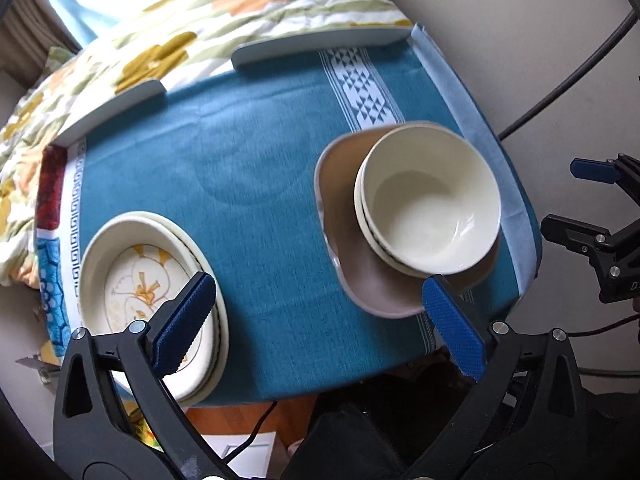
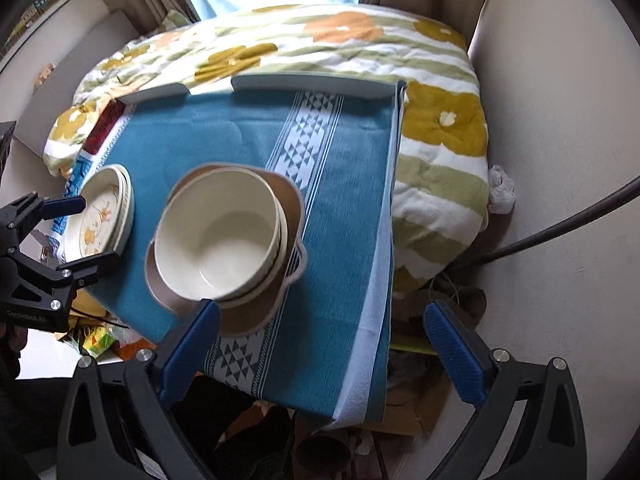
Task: Organize plates and bowls
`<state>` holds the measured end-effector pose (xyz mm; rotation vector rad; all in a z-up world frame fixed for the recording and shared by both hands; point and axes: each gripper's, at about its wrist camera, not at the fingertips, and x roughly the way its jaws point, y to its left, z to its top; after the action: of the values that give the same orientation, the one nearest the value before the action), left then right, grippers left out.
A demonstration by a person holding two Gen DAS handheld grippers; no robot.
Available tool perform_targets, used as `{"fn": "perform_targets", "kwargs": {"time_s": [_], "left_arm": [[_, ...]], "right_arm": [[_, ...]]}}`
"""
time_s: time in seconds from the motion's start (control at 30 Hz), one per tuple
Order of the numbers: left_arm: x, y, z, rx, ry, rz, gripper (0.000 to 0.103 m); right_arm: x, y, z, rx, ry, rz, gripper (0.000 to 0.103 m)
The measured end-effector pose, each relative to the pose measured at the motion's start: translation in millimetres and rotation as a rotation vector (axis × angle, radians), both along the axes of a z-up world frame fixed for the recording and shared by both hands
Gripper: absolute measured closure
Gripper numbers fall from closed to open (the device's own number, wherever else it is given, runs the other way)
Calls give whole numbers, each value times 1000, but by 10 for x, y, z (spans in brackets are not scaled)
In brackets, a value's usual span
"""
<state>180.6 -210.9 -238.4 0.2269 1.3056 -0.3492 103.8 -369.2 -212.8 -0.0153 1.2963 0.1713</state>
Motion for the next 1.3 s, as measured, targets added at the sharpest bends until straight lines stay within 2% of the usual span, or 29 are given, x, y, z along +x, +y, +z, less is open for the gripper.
{"fn": "perform_targets", "kwargs": {"time_s": [0.1,0.23,0.3,0.33,0.4,0.47,0.5,0.53,0.57,0.67,0.73,0.83,1.0,1.3], "left_arm": [[69,-13,-227,12,62,-23,3],[129,-17,-486,19,136,-38,15],[141,-40,-584,18,170,-47,21],[161,-44,-622,16,181,-55,25],[175,-89,-688,3,196,-72,34],[191,-124,-781,-18,227,-79,56],[200,-133,-815,-51,251,-79,61],[203,-147,-843,-79,269,-79,71],[195,-170,-864,-90,273,-84,75],[157,-254,-920,-95,271,-112,88],[141,-263,-912,-95,257,-111,88],[110,-250,-879,-105,228,-114,88],[-4,-320,-748,-40,128,-150,88],[-114,-190,-408,-57,55,-115,87]], "right_arm": [[46,61,-260,-32,85,20,3],[110,128,-516,-51,183,48,19],[147,159,-590,-32,207,64,22],[168,184,-619,-28,219,70,29],[206,230,-703,-29,241,88,38],[230,260,-797,-3,259,99,51],[239,271,-849,13,272,101,54],[252,281,-889,34,276,101,60],[245,289,-922,63,276,103,69],[219,297,-1000,136,265,104,81],[186,333,-1016,154,244,114,86],[133,370,-1012,133,214,130,86],[52,459,-953,116,162,143,86],[204,532,-624,66,96,180,86]]}}
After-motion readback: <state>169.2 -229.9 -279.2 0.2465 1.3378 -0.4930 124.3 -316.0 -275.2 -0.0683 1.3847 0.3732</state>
